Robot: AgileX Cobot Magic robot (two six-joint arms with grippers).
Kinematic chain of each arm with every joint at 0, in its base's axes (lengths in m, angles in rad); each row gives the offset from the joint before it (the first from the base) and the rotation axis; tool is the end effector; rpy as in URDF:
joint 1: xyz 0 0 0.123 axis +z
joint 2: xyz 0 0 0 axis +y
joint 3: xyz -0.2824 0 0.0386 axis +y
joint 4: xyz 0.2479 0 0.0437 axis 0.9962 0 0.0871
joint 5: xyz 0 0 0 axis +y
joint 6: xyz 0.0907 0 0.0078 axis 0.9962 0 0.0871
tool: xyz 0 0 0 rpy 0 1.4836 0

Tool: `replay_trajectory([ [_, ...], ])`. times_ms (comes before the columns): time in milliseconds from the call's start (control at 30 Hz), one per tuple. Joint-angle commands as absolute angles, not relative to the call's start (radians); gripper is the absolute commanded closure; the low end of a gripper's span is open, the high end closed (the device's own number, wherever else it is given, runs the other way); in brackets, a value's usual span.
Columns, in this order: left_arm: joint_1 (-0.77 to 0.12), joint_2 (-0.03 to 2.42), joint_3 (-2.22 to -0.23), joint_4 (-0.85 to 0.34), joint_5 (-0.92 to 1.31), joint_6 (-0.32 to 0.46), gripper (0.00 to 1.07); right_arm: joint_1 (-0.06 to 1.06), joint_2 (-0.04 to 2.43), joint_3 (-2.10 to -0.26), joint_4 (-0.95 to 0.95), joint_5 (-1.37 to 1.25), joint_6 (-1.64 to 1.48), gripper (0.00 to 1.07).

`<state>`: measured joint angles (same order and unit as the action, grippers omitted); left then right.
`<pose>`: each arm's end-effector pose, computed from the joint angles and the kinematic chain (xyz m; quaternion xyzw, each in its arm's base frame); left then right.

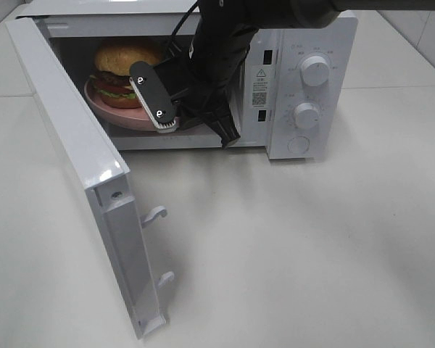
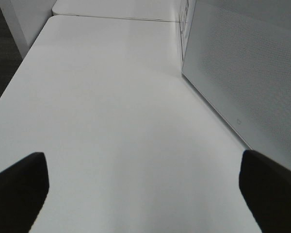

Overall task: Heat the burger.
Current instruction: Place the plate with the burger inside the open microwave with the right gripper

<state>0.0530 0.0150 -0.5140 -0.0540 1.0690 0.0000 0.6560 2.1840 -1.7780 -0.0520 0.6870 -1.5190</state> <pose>-0.0043 -0.0045 0.2806 -0.0215 0.8551 -0.0133 0.5179 0.3883 0.2951 0.1971 -0.8569 0.4331 -0.1360 0.2442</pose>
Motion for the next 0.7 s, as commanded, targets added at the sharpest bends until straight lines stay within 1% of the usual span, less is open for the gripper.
replay_trajectory([
  [33,0.052,0.011,-0.516,-0.052,1.071,0.005,0.06,0.65,2.201,-1.83,-0.043,0.656,-1.507,1.07],
  [700,0.052,0.011,-0.516,-0.052,1.071,0.005,0.06,0.62,2.347,-2.032,-0.04,0.706,-1.459,1.07],
])
